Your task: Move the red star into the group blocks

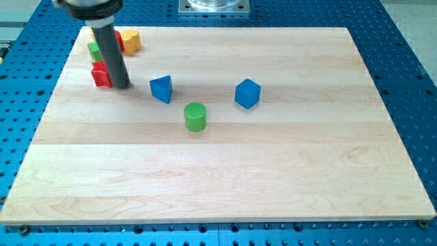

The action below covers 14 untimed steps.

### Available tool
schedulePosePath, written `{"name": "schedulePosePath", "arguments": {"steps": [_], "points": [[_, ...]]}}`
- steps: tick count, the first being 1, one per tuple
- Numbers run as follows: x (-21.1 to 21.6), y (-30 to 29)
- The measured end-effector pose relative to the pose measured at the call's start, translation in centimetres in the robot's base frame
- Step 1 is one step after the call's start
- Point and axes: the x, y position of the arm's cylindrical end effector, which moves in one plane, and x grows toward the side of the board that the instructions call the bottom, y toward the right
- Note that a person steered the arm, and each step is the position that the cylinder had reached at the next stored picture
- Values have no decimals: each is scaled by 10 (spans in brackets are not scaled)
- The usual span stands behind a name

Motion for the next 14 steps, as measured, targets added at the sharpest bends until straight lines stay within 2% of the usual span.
{"name": "schedulePosePath", "arguments": {"steps": [1,2,3,5,6,10,11,12,14], "points": [[18,5],[59,-19],[30,-88],[8,-45],[-2,12],[-11,75],[-23,64],[-26,30],[-51,21]]}}
